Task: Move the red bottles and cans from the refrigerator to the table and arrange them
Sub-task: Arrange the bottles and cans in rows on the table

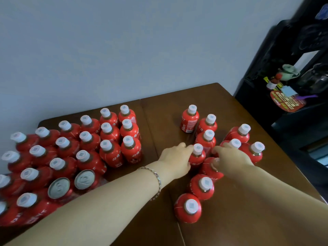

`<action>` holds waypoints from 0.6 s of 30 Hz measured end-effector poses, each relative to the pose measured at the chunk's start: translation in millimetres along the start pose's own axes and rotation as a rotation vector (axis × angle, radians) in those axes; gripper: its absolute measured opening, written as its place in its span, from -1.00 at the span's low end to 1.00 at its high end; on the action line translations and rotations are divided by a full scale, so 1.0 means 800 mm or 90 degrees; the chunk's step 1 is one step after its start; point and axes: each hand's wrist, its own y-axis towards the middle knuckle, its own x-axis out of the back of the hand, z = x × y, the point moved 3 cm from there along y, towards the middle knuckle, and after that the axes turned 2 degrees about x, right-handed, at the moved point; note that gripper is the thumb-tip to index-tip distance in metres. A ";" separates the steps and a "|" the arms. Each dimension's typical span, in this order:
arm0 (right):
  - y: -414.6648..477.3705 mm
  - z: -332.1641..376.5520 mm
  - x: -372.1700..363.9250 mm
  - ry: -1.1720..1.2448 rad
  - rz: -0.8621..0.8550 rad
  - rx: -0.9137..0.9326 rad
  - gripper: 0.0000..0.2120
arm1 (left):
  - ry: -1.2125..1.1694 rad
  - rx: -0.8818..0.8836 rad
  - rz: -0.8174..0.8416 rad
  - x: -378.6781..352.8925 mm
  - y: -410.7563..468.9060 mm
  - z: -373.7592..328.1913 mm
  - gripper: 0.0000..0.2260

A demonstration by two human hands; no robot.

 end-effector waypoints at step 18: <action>0.029 0.017 -0.028 0.116 0.072 0.157 -0.60 | -0.134 0.258 -0.051 -0.036 -0.022 0.030 -0.69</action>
